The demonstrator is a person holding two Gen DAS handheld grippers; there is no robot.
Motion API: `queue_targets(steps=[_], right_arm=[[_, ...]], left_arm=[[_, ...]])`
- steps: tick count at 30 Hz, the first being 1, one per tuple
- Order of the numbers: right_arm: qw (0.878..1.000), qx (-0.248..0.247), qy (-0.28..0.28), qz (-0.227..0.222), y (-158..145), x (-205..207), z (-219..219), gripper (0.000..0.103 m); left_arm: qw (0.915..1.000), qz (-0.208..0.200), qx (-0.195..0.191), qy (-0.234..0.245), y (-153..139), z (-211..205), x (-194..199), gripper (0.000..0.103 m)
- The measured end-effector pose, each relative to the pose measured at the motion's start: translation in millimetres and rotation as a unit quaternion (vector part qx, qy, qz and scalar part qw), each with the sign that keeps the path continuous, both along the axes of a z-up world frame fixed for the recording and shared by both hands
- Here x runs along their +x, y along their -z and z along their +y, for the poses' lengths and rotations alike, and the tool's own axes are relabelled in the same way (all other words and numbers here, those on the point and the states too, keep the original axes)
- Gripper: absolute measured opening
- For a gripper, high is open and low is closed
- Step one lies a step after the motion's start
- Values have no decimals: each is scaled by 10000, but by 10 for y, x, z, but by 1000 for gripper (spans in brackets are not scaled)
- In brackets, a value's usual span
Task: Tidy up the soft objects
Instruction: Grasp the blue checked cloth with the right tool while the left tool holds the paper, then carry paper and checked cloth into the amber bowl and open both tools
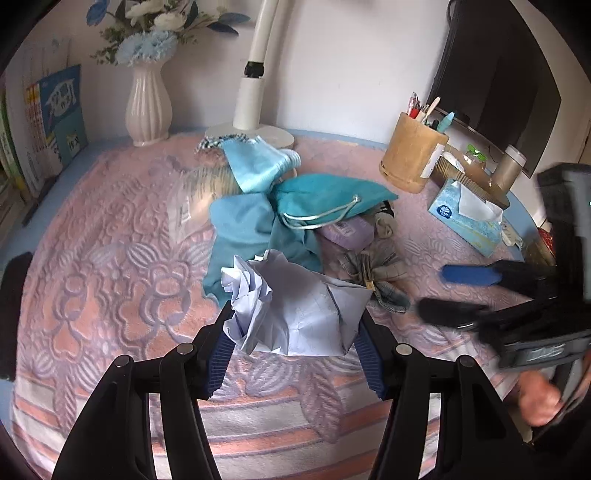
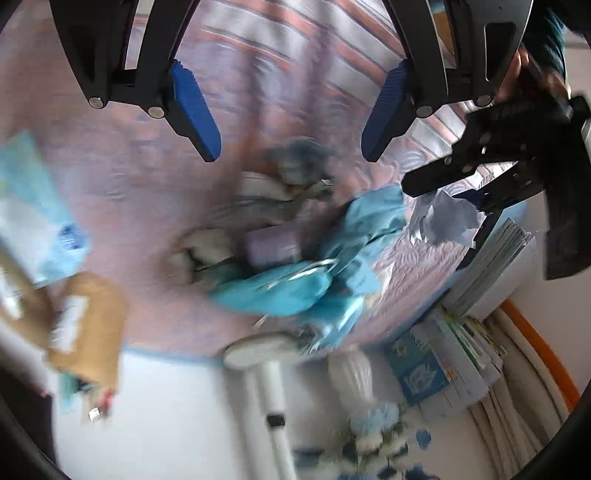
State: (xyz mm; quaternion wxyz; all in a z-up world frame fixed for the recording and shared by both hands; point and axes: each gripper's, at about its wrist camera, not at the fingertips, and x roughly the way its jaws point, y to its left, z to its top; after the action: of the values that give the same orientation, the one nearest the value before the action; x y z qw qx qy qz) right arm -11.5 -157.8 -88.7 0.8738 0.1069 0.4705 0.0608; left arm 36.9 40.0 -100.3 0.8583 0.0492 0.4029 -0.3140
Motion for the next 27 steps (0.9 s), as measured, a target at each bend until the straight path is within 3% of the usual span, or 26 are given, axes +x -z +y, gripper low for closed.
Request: queue_targets(steps=[7, 10, 11, 12, 16, 27], right_arm=[[9976, -295, 488, 403, 328, 451, 272, 72], [9956, -677, 541, 344, 346, 445, 327, 54], [9956, -726, 497, 321, 335, 413, 329, 36], [9961, -706, 463, 272, 322, 357, 285, 26], [9983, -354, 433, 181, 277, 148, 28, 23], [9929, -411, 1083, -277, -217, -322, -682, 23]], left_arm=[[9996, 93, 90, -250, 12, 133, 75, 57], [9996, 107, 99, -262, 18, 124, 97, 57], [9996, 98, 95, -243, 11, 119, 94, 57], [9997, 78, 89, -203, -3, 91, 95, 57], [10000, 13, 86, -40, -56, -46, 101, 57], [9964, -533, 40, 664, -508, -776, 197, 57]])
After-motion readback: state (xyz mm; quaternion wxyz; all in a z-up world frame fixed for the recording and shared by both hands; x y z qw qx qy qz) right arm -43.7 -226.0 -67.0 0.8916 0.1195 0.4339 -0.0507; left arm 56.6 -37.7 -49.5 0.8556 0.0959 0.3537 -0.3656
